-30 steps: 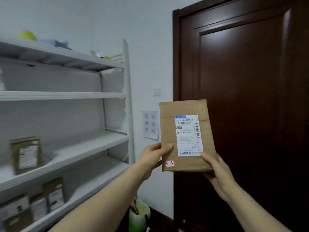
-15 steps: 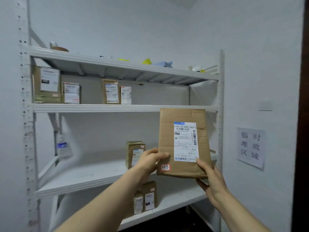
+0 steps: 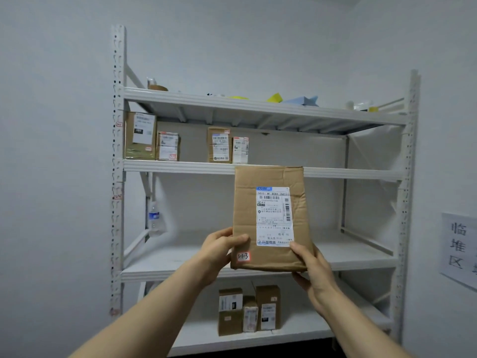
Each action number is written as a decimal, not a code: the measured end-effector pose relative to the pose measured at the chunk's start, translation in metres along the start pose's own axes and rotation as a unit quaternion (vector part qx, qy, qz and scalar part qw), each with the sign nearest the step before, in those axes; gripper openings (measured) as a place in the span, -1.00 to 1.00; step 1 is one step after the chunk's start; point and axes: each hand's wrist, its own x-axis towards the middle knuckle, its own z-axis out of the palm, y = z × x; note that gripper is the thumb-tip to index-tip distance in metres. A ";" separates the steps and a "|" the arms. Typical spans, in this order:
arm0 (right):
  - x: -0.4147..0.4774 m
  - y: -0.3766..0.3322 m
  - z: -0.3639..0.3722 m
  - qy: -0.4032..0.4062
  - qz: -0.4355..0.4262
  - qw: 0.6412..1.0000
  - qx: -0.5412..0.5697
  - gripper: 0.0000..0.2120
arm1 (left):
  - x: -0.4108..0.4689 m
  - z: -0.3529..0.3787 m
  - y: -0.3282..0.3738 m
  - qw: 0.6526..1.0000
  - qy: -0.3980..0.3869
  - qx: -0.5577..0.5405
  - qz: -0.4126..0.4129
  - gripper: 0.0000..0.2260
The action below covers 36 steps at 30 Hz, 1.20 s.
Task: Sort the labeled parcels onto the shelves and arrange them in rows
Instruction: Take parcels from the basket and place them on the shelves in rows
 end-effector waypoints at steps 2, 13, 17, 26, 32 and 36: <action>0.000 0.002 0.002 -0.010 0.005 1.000 0.005 -0.53 | -0.001 -0.002 -0.002 1.000 0.011 0.001 0.000 -0.76; 0.014 0.008 -0.004 -0.036 0.007 0.999 0.016 -0.53 | 0.006 0.003 -0.005 0.999 0.048 0.007 -0.012 -0.83; 0.028 0.005 -0.013 -0.046 -0.002 0.999 0.012 -0.59 | 0.018 0.009 -0.008 0.998 0.042 0.036 -0.001 -0.75; 0.068 -0.006 -0.030 -0.039 -0.025 0.999 0.017 -0.65 | 0.054 0.029 -0.008 0.998 0.020 0.050 0.038 -0.44; 0.104 -0.011 -0.004 -0.083 -0.034 0.996 0.027 -0.71 | 0.080 0.017 0.013 0.996 0.055 0.037 0.064 -0.38; 0.143 -0.002 0.039 -0.121 -0.028 0.992 0.025 -0.71 | 0.110 -0.031 0.030 0.995 0.042 0.049 0.079 -0.12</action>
